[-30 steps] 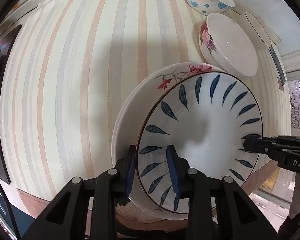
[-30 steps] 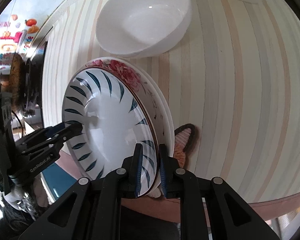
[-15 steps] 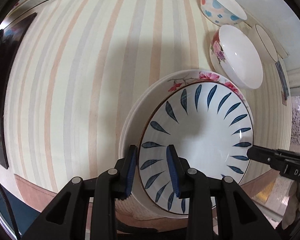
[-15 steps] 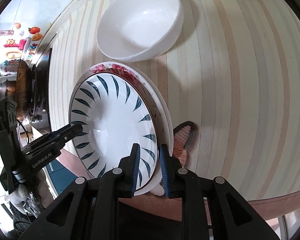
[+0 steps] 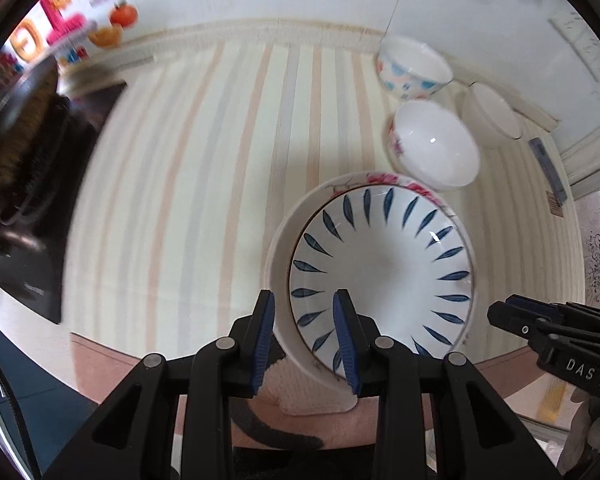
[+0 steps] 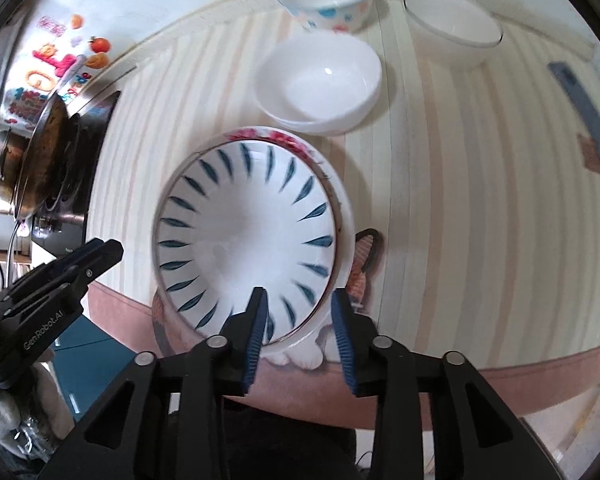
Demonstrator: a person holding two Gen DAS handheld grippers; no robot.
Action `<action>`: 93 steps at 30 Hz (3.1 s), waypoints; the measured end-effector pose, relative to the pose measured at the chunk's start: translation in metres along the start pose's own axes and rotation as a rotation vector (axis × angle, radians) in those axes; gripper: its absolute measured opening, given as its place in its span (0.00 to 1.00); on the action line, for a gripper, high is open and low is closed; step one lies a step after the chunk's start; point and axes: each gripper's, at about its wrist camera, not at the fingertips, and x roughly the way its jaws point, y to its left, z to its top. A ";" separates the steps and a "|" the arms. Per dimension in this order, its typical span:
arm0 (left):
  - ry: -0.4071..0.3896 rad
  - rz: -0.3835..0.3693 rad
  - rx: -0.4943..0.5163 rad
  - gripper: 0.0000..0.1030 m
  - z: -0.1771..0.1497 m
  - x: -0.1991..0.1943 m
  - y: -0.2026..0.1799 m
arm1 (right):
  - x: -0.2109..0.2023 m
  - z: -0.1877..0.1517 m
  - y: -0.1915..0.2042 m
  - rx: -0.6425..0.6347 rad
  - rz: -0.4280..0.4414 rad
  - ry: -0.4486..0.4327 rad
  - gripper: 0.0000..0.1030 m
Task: Organize plates and bowls
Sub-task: 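Open both tools and lift them away from the plate stack, then reach to the plain white bowl and grasp its rim with the right tool while the left tool grips it, then lift the plain white bowl with both tools and carry it toward the dark-rimmed bowl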
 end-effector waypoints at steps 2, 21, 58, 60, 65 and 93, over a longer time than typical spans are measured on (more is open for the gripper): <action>-0.046 0.013 0.021 0.27 -0.011 -0.020 -0.006 | -0.016 -0.013 0.011 -0.009 -0.010 -0.037 0.45; -0.274 -0.042 0.082 0.27 -0.095 -0.157 0.001 | -0.167 -0.154 0.082 -0.034 -0.022 -0.322 0.55; -0.073 -0.053 -0.061 0.40 0.108 0.017 -0.051 | -0.042 0.081 -0.081 0.118 0.091 -0.148 0.68; -0.022 -0.073 -0.063 0.40 0.121 0.042 -0.055 | -0.024 0.099 -0.090 0.112 0.098 -0.132 0.68; 0.054 -0.081 -0.062 0.40 0.144 0.093 -0.064 | 0.024 0.143 -0.101 0.106 0.147 -0.068 0.67; 0.077 -0.168 0.168 0.29 0.109 0.068 -0.161 | 0.015 0.106 -0.133 0.133 0.167 -0.027 0.18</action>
